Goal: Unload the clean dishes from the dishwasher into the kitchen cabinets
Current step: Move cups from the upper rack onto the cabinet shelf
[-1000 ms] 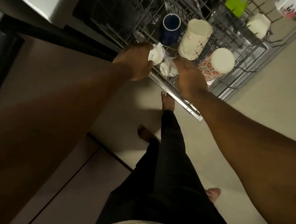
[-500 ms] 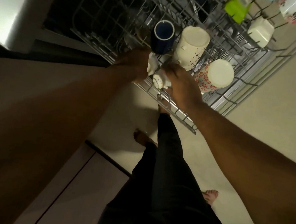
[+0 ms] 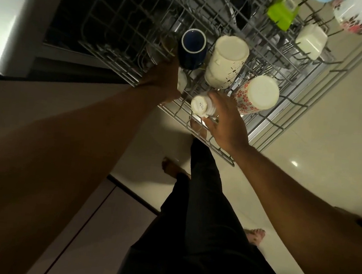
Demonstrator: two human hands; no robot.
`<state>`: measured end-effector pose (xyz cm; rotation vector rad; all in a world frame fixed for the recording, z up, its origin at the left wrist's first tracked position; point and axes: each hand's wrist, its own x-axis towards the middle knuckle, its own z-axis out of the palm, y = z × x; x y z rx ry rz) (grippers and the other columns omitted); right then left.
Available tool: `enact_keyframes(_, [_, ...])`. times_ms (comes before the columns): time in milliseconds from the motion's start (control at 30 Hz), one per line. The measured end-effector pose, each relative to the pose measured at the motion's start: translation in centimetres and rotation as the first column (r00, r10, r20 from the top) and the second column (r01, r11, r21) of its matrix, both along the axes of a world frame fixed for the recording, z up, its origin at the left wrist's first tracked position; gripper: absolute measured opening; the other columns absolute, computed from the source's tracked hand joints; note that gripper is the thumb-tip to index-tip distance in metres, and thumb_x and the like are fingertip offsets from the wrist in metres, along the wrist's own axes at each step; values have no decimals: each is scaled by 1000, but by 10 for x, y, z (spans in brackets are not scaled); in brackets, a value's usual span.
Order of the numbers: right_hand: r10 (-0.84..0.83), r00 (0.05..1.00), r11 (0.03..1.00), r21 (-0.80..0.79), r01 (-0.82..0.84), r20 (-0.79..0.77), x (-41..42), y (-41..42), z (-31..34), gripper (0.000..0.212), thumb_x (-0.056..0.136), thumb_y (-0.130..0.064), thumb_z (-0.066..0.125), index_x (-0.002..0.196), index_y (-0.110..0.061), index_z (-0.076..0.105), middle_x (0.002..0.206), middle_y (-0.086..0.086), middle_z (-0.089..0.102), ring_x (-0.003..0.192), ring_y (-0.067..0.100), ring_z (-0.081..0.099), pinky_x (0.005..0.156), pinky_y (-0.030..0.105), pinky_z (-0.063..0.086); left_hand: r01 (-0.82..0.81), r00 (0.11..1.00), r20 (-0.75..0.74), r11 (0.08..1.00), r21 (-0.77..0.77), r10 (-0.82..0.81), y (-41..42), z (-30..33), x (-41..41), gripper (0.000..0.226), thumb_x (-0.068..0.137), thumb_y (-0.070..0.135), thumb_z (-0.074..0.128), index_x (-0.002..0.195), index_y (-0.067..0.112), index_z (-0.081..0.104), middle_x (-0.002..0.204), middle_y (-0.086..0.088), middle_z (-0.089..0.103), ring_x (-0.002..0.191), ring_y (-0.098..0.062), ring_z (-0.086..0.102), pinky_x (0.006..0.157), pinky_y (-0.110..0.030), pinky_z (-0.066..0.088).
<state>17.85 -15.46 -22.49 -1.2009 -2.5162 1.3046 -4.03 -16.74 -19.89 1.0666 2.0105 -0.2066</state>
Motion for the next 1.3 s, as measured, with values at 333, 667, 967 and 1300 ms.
enact_keyframes(333, [-435,899,881,-235,411,-58,-7,9,39,60,78,-19,80,132,-13,54,124,2,60,111,12,57,88,18,51,-54,998,25,980,189,50,-14,44,8,67,67,28,83,126,21,53,123,-8,59,109,-27,59,85,-31,50])
enact_keyframes(667, [-743,669,532,-615,582,-10,5,0,105,55,75,-26,80,125,-15,59,109,-3,67,93,5,67,79,25,55,-323,945,202,818,476,255,-64,109,31,72,52,49,74,113,17,50,108,-4,59,99,-26,57,82,-40,52])
enact_keyframes(967, [-749,662,383,-830,406,-22,5,-27,168,33,92,-19,63,121,-6,53,105,9,68,90,17,69,81,42,58,-692,705,534,617,375,466,-108,163,40,35,80,33,70,113,25,62,110,6,66,100,-9,62,77,-18,50])
enact_keyframes(1300, [-728,680,316,-923,219,-88,-3,-67,230,39,78,-28,57,113,-10,61,93,10,67,85,24,65,62,38,59,-945,297,786,286,159,543,-170,214,52,36,72,37,56,95,13,69,100,-23,66,96,-42,64,85,-58,51])
